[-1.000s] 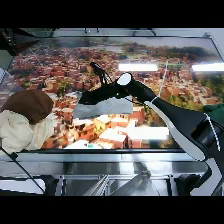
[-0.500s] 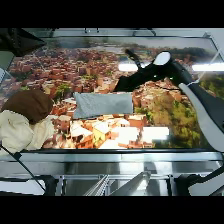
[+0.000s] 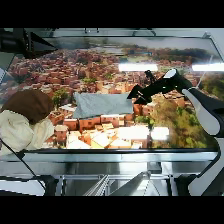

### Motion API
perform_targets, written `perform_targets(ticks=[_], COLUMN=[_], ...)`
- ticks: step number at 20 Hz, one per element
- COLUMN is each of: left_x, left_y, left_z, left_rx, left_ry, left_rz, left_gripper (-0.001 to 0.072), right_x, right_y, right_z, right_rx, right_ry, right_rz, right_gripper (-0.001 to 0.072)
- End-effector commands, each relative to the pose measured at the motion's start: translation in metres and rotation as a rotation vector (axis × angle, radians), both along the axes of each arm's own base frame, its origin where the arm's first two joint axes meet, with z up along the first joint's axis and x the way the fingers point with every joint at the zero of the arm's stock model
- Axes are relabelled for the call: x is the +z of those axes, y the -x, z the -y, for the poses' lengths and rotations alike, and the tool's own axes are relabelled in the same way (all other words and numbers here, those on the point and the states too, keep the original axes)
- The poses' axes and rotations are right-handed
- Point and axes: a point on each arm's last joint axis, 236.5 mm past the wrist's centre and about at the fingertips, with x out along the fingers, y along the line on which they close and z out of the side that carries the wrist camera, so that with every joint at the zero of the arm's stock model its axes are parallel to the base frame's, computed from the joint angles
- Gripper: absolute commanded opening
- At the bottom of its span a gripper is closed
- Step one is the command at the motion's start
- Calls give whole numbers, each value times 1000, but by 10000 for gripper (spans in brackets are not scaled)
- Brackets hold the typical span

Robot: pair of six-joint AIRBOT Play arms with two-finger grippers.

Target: Fold the shirts.

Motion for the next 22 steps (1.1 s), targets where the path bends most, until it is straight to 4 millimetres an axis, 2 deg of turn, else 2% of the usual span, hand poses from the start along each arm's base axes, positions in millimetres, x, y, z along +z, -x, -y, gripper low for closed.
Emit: perform_targets(ticks=[1,3,4,5,6,8,9,11,13,14,16,17,19,21,22], left_x=[-2,-2,-2,-2,-2,-3,-3,-3,-4,-4,-4,-4,-4,-5,-6], left_y=[-1,-2,-1,-1,-1,1,1,2,5,6,6,6,7,10,13], left_z=[1,1,1,1,1,1,1,1,1,2,2,2,2,2,4], left_rx=[1,1,1,1,0,-5,-5,-9,-21,-24,-25,-26,-27,-41,-55], left_ry=[-2,-2,-2,-2,-2,-3,-3,-3,-6,-6,-6,-7,-7,-10,-12], left_rz=[-4,-3,-4,-6,-6,-10,-12,-18,-24,-25,-25,-26,-26,-33,-36], left_gripper=[19,19,20,20,19,20,19,19,20,20,20,20,20,20,20], right_x=[-13,-12,-10,-3,8,30,47,97,164,193,237,250,262,261,257], right_y=[5,9,10,12,14,17,14,-4,-33,-47,-63,-63,-45,-11,14], right_z=[-37,-49,-53,-57,-62,-66,-63,-41,13,51,150,196,293,368,403], right_rx=[12,24,26,42,56,81,89,54,-51,-133,-349,-444,-647,-812,-896], right_ry=[-96,-113,-126,-161,-207,-247,-255,-265,-253,-220,-104,-42,92,197,251], right_rz=[-11,-12,-16,-6,-5,15,58,177,333,383,442,459,428,359,298], right_gripper=[620,610,458,113,17,16,15,15,15,15,15,15,15,15,15])
